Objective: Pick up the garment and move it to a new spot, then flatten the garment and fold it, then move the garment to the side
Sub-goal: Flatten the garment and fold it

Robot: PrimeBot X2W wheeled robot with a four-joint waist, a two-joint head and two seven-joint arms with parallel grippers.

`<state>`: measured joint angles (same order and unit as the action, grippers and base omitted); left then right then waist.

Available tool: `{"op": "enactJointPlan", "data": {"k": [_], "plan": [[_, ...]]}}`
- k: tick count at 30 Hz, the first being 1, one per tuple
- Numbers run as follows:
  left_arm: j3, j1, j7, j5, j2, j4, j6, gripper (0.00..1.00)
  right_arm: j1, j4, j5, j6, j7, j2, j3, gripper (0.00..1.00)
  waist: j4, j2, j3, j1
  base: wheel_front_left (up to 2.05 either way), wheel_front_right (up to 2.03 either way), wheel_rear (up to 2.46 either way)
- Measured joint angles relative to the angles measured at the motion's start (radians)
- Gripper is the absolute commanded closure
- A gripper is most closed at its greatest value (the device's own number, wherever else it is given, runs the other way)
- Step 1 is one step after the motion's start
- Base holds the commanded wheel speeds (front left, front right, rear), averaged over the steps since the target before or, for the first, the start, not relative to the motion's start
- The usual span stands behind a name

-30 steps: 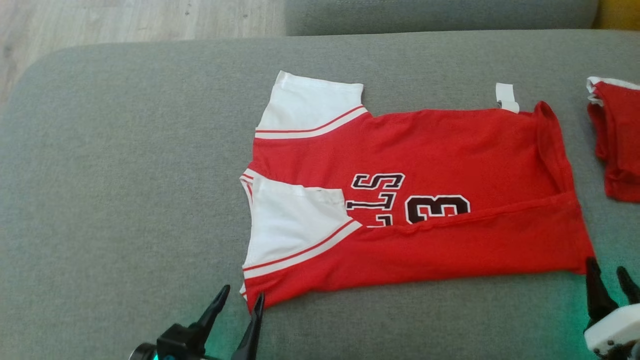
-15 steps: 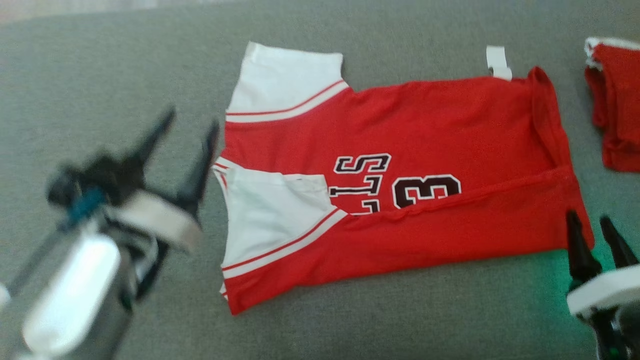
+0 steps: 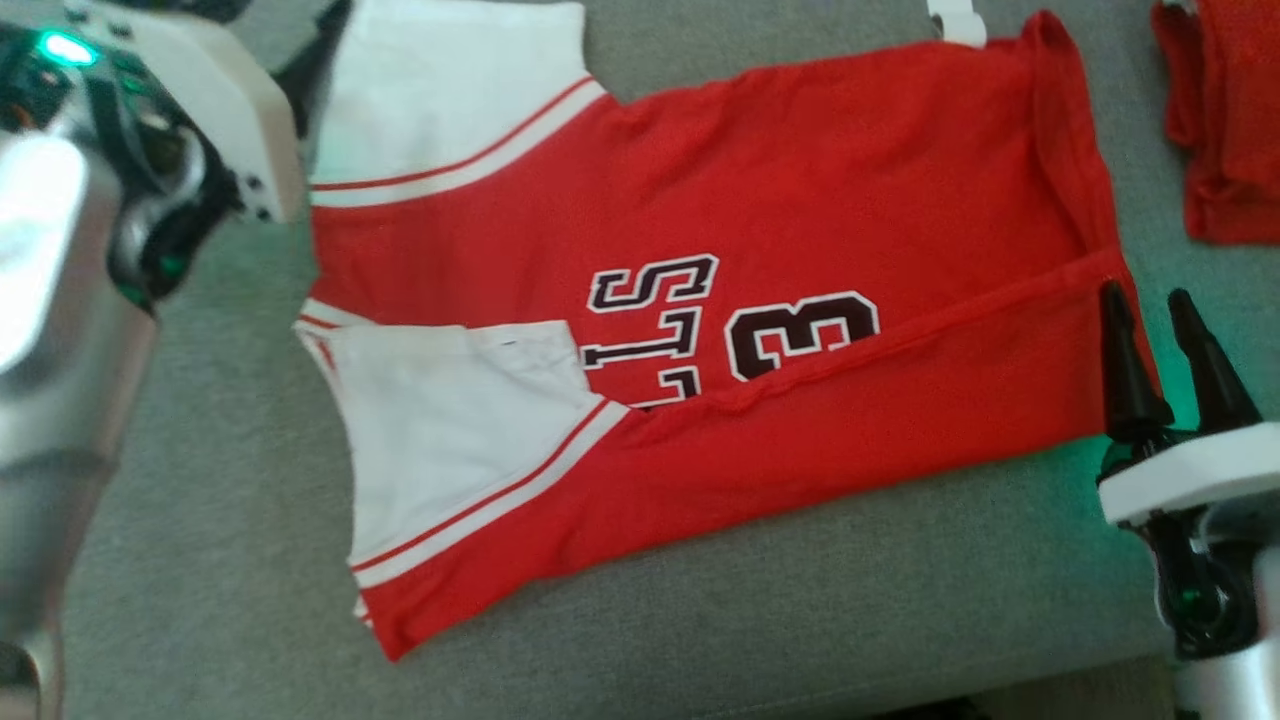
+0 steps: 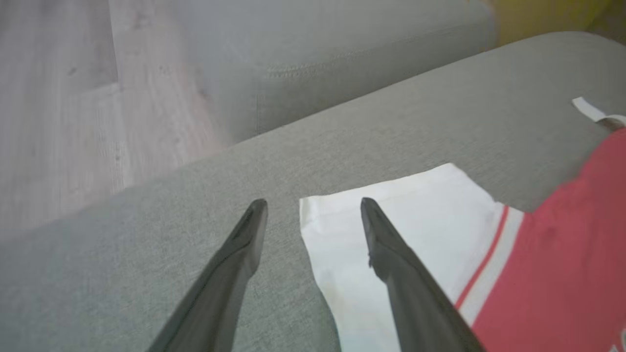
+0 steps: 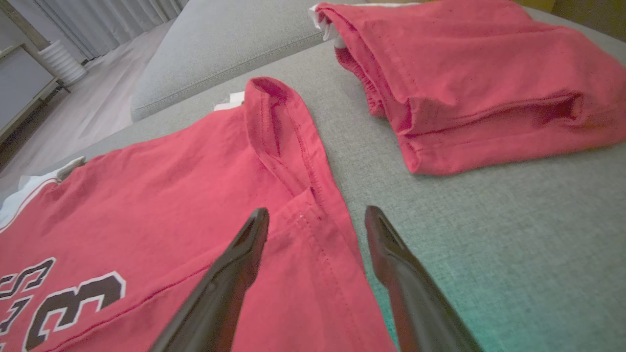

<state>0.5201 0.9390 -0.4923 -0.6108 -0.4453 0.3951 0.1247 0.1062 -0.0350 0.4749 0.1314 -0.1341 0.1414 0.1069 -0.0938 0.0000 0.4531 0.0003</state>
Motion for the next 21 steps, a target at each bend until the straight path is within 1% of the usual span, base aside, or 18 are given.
{"op": "enactJointPlan", "data": {"k": [3,6,8,15,17,18,21], "plan": [[0.013,0.065,-0.047,-0.032,-0.006,0.089,0.0,0.0,0.018,-0.01,0.001,0.0,0.007,-0.001,-0.011,0.0,-0.027,0.0,0.033,0.0,0.0,0.0,0.0],[0.033,0.108,-0.061,-0.049,-0.015,0.147,0.0,0.0,0.033,-0.018,0.011,0.0,0.015,-0.001,-0.014,0.0,-0.052,0.0,0.062,-0.0001,0.0,0.0,0.0],[0.052,0.13,-0.062,-0.057,-0.019,0.177,0.007,0.0,0.039,-0.027,0.012,0.0,0.021,-0.001,-0.015,0.0,-0.067,0.0,0.079,-0.0001,0.0,0.0,0.0],[0.118,0.172,-0.033,-0.058,-0.042,0.248,0.008,0.0,0.056,-0.044,0.028,0.0,0.037,0.0,-0.032,0.0,-0.101,0.0,0.109,-0.0003,0.0,0.0,0.0],[0.132,0.187,-0.024,-0.059,-0.046,0.26,0.008,0.65,0.06,-0.049,0.028,0.0,0.037,0.0,-0.035,0.0,-0.106,0.0,0.111,-0.0003,0.0,0.0,0.0],[0.141,0.193,-0.021,-0.065,-0.047,0.265,0.008,1.0,0.063,-0.05,0.028,0.0,0.037,0.0,-0.035,0.0,-0.106,0.0,0.112,-0.0003,0.0,0.0,0.0],[0.169,0.2,0.003,-0.083,-0.048,0.276,0.008,1.0,0.07,-0.049,0.028,0.0,0.037,0.008,-0.035,0.0,-0.105,0.0,0.11,-0.0003,0.0,0.0,0.0]]}}
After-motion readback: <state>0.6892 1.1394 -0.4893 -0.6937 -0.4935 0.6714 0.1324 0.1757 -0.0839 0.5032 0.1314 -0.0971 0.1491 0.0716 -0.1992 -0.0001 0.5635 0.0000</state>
